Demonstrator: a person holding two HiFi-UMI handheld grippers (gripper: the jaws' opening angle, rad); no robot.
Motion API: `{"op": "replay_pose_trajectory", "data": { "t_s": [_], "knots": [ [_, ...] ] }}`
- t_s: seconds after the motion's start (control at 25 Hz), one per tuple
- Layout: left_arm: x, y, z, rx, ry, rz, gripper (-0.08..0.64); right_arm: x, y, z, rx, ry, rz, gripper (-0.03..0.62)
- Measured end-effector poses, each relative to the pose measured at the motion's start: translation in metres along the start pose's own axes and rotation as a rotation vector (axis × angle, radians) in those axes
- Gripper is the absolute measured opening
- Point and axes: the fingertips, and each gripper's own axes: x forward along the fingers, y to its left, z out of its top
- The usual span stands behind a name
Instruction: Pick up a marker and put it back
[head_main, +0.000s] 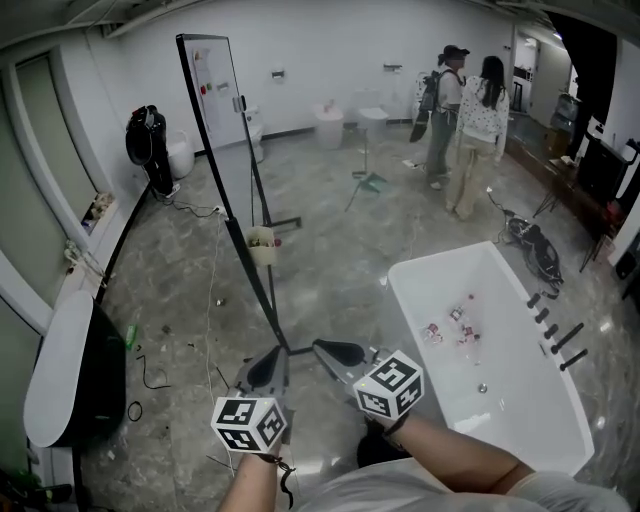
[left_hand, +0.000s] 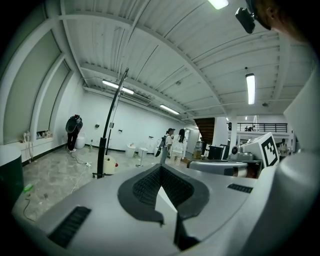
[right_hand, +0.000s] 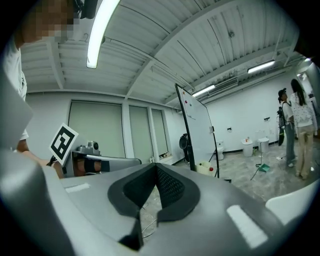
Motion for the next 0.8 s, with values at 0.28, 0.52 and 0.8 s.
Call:
{"op": "replay_pose_trajectory", "data": {
  "t_s": [0.28,0.52,0.8],
  "knots": [
    [0.133,0.068,0.011,-0.008,0.016,0.081,0.002,0.096,-0.125,0.000,0.009,0.025,0.093,0.003],
    [0.272,0.136,0.035,-0.055,0.017,0.200,0.002,0.192,-0.242,0.015,-0.073,0.107,0.231,0.003],
    [0.349,0.221,0.035,-0.099,0.040,0.347,0.002,0.300,-0.317,-0.005,-0.071,0.200,0.361,0.003]
  ]
}}
